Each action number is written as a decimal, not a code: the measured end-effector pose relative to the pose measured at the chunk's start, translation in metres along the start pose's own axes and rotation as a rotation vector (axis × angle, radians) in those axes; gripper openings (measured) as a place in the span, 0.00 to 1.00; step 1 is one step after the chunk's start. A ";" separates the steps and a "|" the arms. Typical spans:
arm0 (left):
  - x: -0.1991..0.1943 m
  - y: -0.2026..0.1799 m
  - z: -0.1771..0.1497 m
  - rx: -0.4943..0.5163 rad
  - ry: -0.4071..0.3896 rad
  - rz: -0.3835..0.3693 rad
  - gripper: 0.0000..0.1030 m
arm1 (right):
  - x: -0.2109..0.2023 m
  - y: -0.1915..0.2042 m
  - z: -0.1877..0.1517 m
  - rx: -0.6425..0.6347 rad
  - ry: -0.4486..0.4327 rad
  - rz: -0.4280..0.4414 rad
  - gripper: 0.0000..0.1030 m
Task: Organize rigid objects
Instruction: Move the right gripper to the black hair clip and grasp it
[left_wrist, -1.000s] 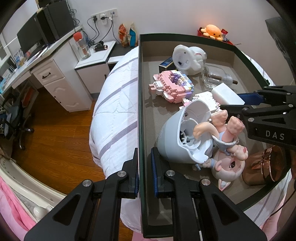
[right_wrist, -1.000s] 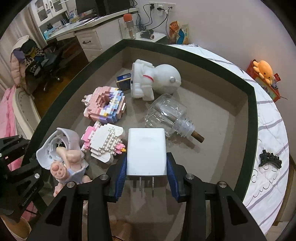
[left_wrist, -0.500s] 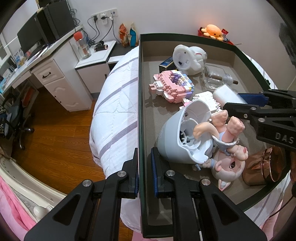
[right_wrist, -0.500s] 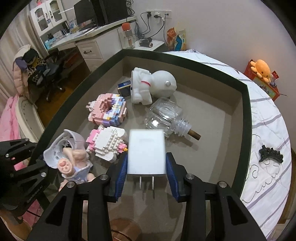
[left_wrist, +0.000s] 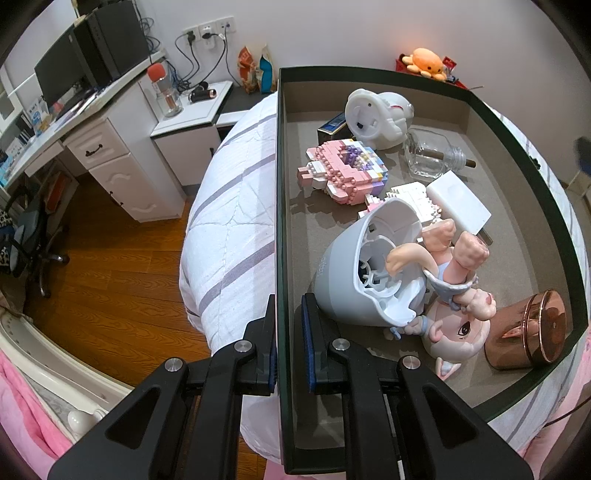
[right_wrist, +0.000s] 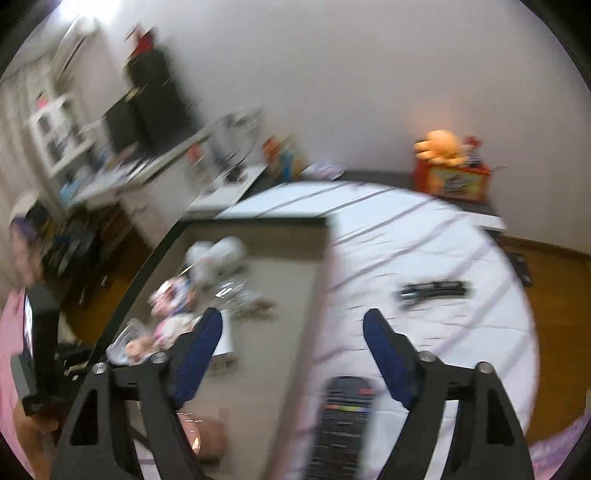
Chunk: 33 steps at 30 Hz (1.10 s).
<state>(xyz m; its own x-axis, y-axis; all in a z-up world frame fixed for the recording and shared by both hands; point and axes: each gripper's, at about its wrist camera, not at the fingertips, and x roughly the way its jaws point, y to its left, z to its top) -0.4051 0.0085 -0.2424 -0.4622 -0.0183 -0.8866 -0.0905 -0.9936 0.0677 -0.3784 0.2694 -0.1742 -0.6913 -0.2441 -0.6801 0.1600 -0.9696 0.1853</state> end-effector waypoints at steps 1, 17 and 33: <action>0.000 0.000 0.000 0.001 0.000 0.001 0.09 | -0.009 -0.012 0.001 0.026 -0.024 -0.020 0.78; 0.001 0.000 0.000 0.000 0.000 0.011 0.09 | -0.003 -0.086 -0.010 0.218 0.002 -0.147 0.78; 0.001 -0.001 -0.001 0.003 -0.004 0.015 0.09 | 0.094 -0.113 0.012 0.301 0.178 -0.214 0.78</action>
<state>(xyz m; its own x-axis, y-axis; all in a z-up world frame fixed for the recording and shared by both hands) -0.4049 0.0090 -0.2438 -0.4672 -0.0328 -0.8835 -0.0861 -0.9929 0.0825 -0.4695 0.3566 -0.2507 -0.5501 -0.0629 -0.8328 -0.2055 -0.9563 0.2080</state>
